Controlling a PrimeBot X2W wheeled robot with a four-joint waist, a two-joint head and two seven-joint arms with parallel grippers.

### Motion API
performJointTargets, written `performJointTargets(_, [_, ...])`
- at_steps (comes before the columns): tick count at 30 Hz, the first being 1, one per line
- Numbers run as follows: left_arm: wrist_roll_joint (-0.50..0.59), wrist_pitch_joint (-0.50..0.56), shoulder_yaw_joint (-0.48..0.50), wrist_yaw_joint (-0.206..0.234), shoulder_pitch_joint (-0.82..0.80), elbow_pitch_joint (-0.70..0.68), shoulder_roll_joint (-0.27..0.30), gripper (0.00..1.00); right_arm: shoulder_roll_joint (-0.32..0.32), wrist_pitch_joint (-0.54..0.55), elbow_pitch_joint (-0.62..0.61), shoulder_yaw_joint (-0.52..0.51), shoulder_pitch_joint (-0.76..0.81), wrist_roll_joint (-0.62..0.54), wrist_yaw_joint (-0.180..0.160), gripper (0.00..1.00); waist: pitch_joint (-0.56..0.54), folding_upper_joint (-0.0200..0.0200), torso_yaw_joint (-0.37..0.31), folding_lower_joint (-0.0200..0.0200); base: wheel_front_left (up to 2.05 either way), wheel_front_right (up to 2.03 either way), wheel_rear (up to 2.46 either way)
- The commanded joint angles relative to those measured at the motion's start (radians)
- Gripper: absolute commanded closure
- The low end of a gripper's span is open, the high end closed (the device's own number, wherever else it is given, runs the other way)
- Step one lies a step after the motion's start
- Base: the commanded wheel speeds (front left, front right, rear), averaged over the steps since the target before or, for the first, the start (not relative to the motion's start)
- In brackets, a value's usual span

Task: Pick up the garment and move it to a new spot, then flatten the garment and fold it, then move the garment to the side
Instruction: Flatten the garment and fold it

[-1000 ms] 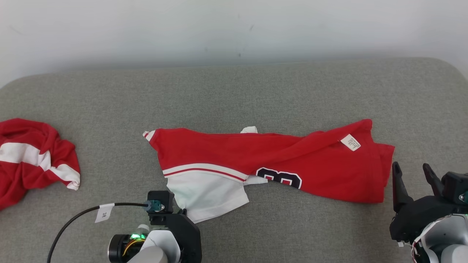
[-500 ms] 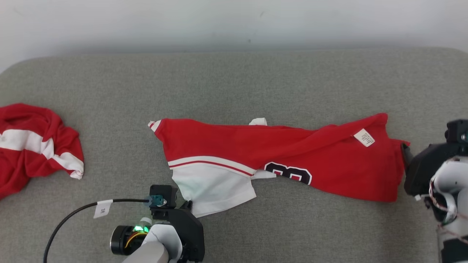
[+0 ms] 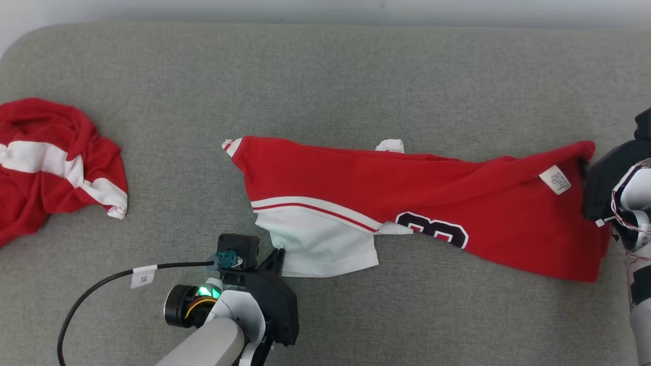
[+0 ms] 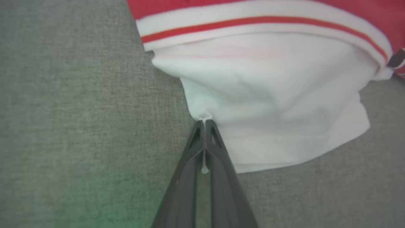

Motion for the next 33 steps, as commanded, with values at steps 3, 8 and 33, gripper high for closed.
performJointTargets(3, [0.005, 0.011, 0.003, 0.025, 0.008, 0.023, 0.029, 1.0, -0.018, -0.013, 0.039, 0.012, -0.032, -0.027, 0.001, 0.0, 0.039, 0.0, 0.027, -0.0001, 0.0, 0.0, 0.0])
performJointTargets(8, [0.002, 0.006, 0.006, 0.034, 0.018, 0.011, 0.038, 1.0, -0.021, -0.024, 0.075, 0.039, -0.05, -0.009, 0.001, 0.0, 0.047, 0.0, 0.027, -0.0001, 0.0, 0.0, 0.0])
performJointTargets(33, [-0.027, -0.051, 0.055, 0.055, 0.044, -0.035, 0.065, 1.0, -0.055, 0.003, -0.009, 0.169, -0.045, 0.038, 0.001, 1.0, 0.044, 0.0, 0.017, -0.0001, 0.0, 0.0, 0.0])
